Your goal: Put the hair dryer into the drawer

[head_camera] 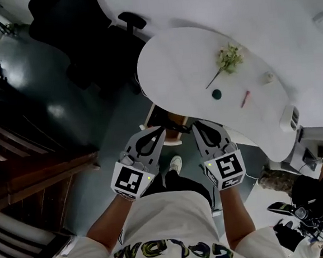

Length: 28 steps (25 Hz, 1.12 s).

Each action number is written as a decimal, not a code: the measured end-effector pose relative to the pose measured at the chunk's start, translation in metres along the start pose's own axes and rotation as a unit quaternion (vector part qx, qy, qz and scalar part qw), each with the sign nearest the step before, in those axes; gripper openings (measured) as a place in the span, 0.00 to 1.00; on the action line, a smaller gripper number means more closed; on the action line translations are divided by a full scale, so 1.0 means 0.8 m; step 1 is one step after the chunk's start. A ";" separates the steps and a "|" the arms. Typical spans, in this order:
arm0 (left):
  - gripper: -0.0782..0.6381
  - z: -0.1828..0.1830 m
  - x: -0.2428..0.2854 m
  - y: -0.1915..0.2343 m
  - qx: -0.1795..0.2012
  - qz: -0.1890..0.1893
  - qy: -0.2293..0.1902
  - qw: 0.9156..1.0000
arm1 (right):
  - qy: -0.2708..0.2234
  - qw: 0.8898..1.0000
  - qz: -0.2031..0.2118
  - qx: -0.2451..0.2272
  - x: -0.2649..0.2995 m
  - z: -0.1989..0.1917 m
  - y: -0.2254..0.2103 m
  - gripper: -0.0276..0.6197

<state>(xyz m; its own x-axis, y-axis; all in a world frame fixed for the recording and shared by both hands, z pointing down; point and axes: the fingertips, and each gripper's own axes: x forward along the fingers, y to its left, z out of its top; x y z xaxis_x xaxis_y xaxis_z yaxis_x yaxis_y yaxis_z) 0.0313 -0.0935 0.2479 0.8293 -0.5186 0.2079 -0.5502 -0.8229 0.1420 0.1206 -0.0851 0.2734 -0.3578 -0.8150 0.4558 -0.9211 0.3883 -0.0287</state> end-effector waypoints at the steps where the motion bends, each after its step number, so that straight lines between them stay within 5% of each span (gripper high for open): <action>1: 0.13 0.013 -0.004 -0.005 0.002 0.000 -0.007 1.000 | -0.014 1.000 -0.004 -0.001 -0.013 0.015 0.000 0.10; 13: 0.13 0.117 -0.048 -0.063 0.037 -0.030 -0.074 0.996 | -0.107 0.993 -0.028 -0.030 -0.121 0.122 0.031 0.08; 28: 0.13 0.175 -0.072 -0.102 0.041 -0.032 -0.128 0.990 | -0.162 0.986 -0.033 -0.038 -0.173 0.167 0.045 0.06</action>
<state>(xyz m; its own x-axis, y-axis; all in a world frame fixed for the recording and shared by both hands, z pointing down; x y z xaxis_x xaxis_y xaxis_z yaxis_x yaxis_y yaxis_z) 0.0418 -0.0292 0.0891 0.8659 -0.4975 -0.0524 -0.4942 -0.8669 0.0651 0.1164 -0.0160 0.0904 -0.3392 -0.9293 0.1462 -0.9343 0.3510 0.0630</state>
